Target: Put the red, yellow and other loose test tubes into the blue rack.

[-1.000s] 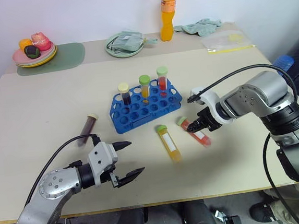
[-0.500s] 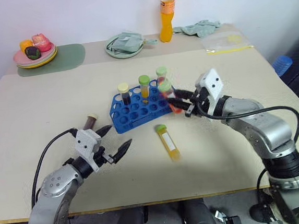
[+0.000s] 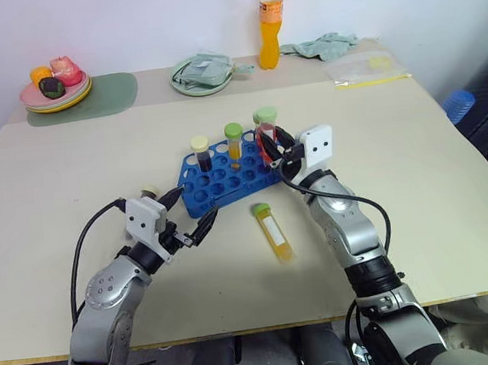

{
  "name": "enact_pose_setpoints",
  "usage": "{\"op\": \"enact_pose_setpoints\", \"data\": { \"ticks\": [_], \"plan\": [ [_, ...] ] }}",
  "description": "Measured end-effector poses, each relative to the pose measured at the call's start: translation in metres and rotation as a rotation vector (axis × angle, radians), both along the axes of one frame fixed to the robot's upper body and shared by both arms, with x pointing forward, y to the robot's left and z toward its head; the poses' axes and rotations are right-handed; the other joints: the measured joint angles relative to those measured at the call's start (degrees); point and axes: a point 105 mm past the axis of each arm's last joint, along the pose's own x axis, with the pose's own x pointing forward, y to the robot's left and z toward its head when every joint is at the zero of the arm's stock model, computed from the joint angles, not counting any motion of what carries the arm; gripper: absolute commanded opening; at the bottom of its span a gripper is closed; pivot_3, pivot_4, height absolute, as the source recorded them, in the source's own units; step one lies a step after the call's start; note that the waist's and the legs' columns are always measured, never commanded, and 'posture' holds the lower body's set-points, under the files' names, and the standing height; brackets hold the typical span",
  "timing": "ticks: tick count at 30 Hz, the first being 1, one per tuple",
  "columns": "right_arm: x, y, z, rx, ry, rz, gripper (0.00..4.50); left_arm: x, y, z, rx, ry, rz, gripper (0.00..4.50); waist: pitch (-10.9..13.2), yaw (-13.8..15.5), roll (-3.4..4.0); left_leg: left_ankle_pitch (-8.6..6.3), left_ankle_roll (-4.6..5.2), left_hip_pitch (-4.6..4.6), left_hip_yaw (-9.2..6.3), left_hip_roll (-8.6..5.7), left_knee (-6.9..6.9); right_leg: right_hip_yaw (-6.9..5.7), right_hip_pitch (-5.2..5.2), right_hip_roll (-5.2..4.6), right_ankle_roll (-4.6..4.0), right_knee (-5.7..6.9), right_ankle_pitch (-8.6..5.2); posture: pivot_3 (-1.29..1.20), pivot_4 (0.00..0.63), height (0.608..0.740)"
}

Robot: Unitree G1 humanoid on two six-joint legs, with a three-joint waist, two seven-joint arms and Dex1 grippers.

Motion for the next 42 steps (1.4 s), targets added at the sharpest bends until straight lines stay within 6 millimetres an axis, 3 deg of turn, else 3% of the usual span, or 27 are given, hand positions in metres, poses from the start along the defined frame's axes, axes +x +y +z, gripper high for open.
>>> {"op": "enact_pose_setpoints", "data": {
  "ticks": [9,28,34,39,42],
  "plan": [
    [0.002,-0.011,-0.001,0.011,-0.003,-0.01,0.7,-0.001,-0.001,0.0,0.0,-0.004,-0.004,4.5,0.0,-0.1,0.0,-0.03,0.04,0.11,0.18,0.07,-0.03,0.21,-0.01,0.08,-0.01,0.02,0.0,0.0,0.15,0.74],
    [-0.002,-0.008,-0.015,-0.008,0.033,0.019,0.7,0.0,-0.006,0.002,-0.005,-0.014,-0.018,4.5,0.0,-0.1,0.01,-0.04,0.05,0.21,0.23,0.08,-0.06,0.29,0.05,0.1,-0.01,0.03,0.0,0.0,0.15,0.74],
    [-0.003,-0.007,-0.013,-0.019,0.028,0.041,3.49,0.0,-0.006,0.002,-0.006,-0.015,-0.019,4.5,0.0,-0.1,0.01,-0.04,0.05,0.21,0.23,0.09,-0.06,0.29,0.04,0.1,-0.01,0.03,0.0,0.0,0.15,0.74],
    [-0.016,-0.019,0.006,-0.074,0.006,0.073,3.49,-0.001,-0.006,0.002,-0.002,-0.014,-0.02,4.5,0.0,0.3,0.01,-0.05,0.07,0.21,0.23,0.09,-0.03,0.32,0.07,0.09,-0.01,0.01,0.0,0.0,0.15,0.74],
    [-0.029,-0.032,0.011,-0.115,0.087,0.124,3.49,-0.002,-0.001,0.001,0.007,-0.012,-0.01,4.5,0.0,0.2,0.01,-0.07,0.09,0.21,0.22,0.11,-0.05,0.33,0.07,0.09,-0.01,0.0,0.0,0.0,0.15,0.74]
  ]
}}
